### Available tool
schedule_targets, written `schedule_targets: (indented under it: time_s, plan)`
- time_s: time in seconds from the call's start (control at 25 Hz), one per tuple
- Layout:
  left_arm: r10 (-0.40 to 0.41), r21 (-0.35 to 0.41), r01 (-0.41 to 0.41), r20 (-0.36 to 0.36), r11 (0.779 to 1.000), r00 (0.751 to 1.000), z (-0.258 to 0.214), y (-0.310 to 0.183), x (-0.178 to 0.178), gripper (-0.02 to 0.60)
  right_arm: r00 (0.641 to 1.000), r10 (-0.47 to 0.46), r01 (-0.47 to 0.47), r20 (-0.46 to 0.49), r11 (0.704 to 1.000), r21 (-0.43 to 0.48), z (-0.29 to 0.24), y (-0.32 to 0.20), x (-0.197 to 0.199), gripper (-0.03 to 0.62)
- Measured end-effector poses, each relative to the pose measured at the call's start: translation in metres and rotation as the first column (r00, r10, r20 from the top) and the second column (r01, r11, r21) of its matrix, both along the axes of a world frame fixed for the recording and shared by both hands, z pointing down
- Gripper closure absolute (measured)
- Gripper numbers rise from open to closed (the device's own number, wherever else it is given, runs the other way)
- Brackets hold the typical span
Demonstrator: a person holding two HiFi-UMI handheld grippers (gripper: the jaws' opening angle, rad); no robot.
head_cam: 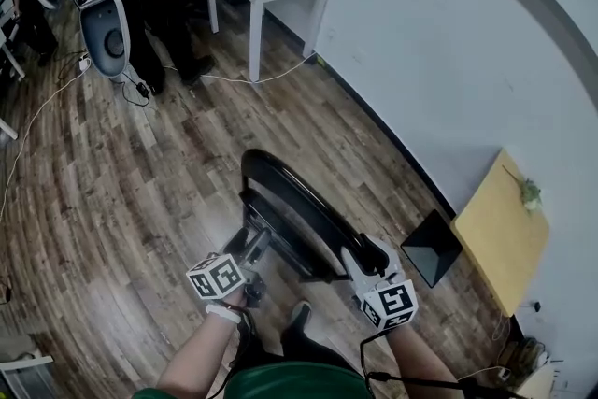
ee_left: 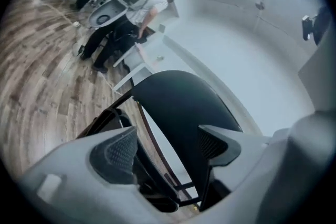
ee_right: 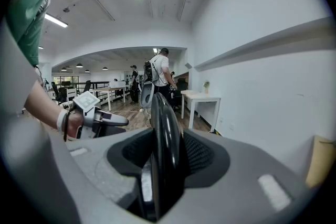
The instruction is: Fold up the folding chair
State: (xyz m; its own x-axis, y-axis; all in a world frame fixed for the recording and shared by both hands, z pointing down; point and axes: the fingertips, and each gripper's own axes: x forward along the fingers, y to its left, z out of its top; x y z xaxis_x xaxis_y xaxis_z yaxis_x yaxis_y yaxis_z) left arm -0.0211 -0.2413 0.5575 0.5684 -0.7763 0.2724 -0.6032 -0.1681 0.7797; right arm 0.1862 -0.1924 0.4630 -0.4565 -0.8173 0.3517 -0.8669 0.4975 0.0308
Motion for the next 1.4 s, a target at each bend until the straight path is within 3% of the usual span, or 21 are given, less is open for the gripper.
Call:
schedule_targets:
  time_s: [0.2, 0.4, 0.48, 0.68, 1.04, 1.4]
  plan:
    - [0.153, 0.15, -0.179, 0.169, 0.972, 0.974, -0.062, 0.035, 0.011, 0.253, 1.0, -0.021, 0.021, -0.01, 1.0, -0.022, 0.003, 0.001, 0.002, 0.421]
    - [0.214, 0.234, -0.296, 0.32, 0.926, 0.923, -0.108, 0.062, 0.024, 0.352, 0.998, -0.052, 0.051, -0.033, 0.998, -0.037, 0.003, 0.004, 0.001, 0.427]
    - [0.225, 0.262, -0.328, 0.358, 0.908, 0.906, -0.124, 0.072, 0.028, 0.36, 0.998, -0.059, 0.058, -0.027, 0.997, -0.043, 0.002, 0.006, -0.001, 0.428]
    - [0.22, 0.297, -0.354, 0.404, 0.887, 0.888, -0.148, 0.094, 0.032, 0.364, 0.996, -0.081, 0.08, -0.022, 0.996, -0.046, 0.002, 0.007, -0.005, 0.428]
    - [0.206, 0.276, -0.358, 0.458, 0.892, 0.865, -0.153, 0.103, 0.029, 0.371, 0.996, -0.081, 0.079, -0.033, 0.995, -0.058, 0.003, 0.004, 0.006, 0.433]
    - [0.181, 0.311, -0.376, 0.508, 0.873, 0.842, -0.158, 0.094, 0.031, 0.373, 0.996, -0.083, 0.081, -0.03, 0.995, -0.063, 0.003, -0.004, 0.008, 0.43]
